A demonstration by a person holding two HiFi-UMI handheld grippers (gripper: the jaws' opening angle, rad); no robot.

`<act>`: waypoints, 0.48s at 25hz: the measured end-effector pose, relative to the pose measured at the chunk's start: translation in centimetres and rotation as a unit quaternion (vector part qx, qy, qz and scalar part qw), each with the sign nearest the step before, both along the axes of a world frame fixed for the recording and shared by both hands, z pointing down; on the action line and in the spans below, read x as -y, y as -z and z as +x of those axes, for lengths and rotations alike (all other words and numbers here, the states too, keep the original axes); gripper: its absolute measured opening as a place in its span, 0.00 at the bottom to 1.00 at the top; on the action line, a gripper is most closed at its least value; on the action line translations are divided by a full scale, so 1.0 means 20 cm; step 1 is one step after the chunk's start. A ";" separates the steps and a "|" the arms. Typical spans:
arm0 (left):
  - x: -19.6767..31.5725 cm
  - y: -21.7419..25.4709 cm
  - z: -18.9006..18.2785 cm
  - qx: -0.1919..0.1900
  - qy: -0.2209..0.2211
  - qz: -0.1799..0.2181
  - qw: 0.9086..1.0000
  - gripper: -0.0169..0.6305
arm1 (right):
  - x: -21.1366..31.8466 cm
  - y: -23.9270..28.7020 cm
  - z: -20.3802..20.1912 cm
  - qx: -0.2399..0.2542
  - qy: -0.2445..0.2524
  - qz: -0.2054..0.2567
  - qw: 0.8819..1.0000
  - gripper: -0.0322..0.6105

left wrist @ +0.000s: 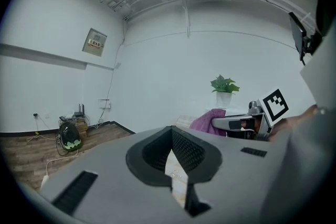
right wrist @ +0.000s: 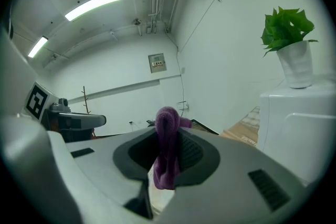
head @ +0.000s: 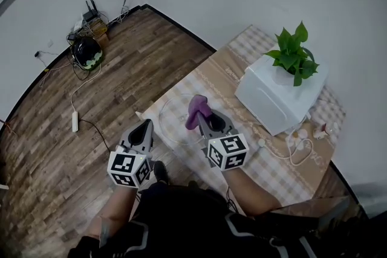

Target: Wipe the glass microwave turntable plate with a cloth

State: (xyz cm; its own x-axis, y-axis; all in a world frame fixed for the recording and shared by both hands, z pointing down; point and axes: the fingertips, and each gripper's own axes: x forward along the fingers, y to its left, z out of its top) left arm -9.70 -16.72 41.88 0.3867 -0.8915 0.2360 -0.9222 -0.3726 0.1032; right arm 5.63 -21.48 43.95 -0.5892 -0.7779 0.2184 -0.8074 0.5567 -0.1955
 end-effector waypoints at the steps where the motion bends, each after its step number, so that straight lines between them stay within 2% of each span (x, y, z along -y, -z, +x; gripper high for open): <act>1: 0.02 0.00 -0.02 0.000 -0.002 0.000 1.000 0.03 | 0.02 -0.01 -0.01 -0.002 -0.003 -0.002 1.000 0.17; 8: 0.17 -0.09 -0.11 0.006 -0.022 -0.011 1.000 0.03 | 0.17 -0.10 -0.09 -0.027 -0.019 -0.023 0.999 0.17; 12: 0.26 -0.15 -0.17 0.002 -0.019 -0.020 1.000 0.03 | 0.24 -0.17 -0.18 -0.040 -0.014 -0.028 0.999 0.17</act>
State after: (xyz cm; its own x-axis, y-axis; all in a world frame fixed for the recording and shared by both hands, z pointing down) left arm -13.10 -22.01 44.97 0.4189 -0.8663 0.2719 -0.9080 -0.4029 0.1151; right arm 1.99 -26.28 47.27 -0.5471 -0.7783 0.3081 -0.8363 0.5243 -0.1605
